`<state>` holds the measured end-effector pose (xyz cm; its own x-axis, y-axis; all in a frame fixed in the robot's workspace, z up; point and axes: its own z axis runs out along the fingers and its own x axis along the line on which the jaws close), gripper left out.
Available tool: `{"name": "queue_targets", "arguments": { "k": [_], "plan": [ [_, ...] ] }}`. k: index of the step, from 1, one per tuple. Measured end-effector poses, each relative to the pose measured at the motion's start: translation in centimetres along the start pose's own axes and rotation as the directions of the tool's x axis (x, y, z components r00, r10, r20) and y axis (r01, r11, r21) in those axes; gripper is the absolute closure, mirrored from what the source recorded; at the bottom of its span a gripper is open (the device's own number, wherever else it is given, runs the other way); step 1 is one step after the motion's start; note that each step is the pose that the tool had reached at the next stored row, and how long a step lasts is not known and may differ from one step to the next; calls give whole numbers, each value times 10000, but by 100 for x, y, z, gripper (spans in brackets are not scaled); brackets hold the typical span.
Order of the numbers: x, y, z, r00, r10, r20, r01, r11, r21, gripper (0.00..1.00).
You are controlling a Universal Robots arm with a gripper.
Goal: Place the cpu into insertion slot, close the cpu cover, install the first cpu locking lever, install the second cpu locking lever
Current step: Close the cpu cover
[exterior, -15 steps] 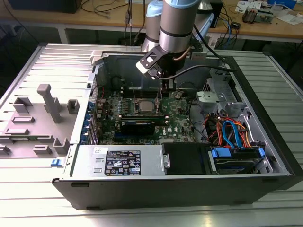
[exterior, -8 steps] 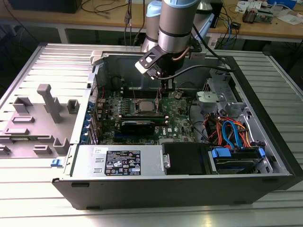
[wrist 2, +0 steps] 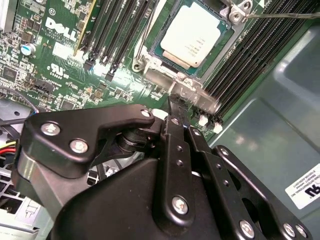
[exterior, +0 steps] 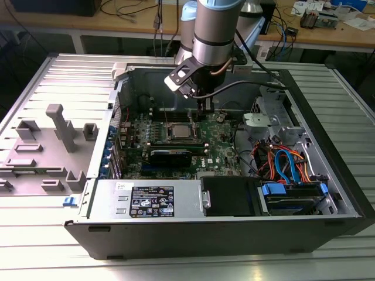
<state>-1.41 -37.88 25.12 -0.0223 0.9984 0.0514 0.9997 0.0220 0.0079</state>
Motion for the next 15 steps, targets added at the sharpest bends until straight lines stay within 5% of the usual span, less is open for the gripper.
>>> {"name": "queue_targets", "arguments": {
  "k": [15],
  "plan": [
    [3,-292,69,10000,-1,1,1,10000,-1,89]
  ]
}}
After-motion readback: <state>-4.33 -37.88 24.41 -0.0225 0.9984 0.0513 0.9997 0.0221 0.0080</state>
